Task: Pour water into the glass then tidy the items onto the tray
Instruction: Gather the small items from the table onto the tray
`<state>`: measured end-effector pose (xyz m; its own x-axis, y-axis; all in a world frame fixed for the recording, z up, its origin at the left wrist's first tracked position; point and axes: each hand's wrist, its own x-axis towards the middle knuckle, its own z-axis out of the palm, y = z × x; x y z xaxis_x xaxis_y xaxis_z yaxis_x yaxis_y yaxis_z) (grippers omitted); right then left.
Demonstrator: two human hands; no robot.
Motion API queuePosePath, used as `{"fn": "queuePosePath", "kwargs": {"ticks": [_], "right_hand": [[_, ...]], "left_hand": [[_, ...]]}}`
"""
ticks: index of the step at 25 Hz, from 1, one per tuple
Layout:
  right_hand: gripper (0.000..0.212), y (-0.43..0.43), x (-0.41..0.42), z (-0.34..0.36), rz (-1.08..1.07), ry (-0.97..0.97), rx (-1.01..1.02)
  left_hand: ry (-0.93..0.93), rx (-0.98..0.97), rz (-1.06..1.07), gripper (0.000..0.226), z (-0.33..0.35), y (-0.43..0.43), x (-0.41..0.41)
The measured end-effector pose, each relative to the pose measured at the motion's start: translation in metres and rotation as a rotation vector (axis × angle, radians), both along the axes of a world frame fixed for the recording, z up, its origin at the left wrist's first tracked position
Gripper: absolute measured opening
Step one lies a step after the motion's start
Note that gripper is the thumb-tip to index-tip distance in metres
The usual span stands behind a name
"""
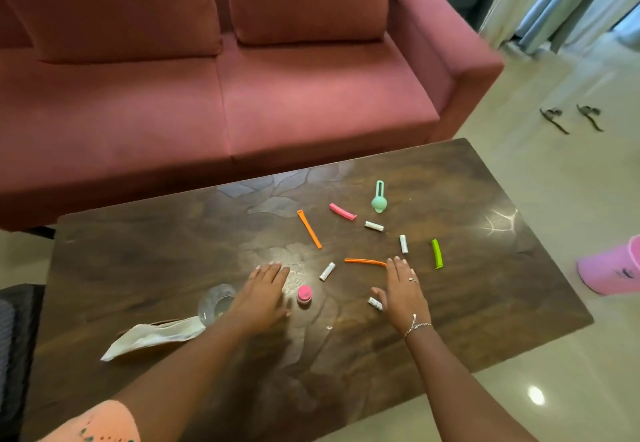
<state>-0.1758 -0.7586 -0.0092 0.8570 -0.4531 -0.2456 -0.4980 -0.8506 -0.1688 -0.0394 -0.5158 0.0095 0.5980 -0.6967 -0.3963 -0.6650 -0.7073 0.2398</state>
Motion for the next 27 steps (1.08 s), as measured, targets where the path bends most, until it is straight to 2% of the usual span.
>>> {"fn": "queuePosePath", "kwargs": {"ticks": [8,12,18,22,25,27], "right_hand": [[0.047,-0.093,0.069,-0.018,-0.032,0.037,0.067],[0.035,-0.121,0.113,-0.035,-0.014,0.024,0.079],[0.027,-0.132,0.175,-0.065,0.075,0.038,0.035],[0.036,-0.128,0.198,-0.08,0.084,0.041,0.016],[0.021,-0.128,0.197,-0.088,0.078,0.021,-0.039],[0.02,-0.127,0.193,-0.095,0.022,-0.025,-0.05]], "left_hand": [[0.052,-0.108,-0.035,0.069,-0.024,-0.055,0.012],[0.096,-0.123,0.0,0.075,-0.033,-0.067,0.02],[0.084,-0.257,0.078,0.067,-0.046,-0.075,0.037],[0.11,-0.353,0.156,0.059,-0.051,-0.074,0.035],[0.171,-0.391,0.195,0.057,-0.051,-0.07,0.027],[0.214,-0.385,0.206,0.062,-0.052,-0.062,0.024]]}}
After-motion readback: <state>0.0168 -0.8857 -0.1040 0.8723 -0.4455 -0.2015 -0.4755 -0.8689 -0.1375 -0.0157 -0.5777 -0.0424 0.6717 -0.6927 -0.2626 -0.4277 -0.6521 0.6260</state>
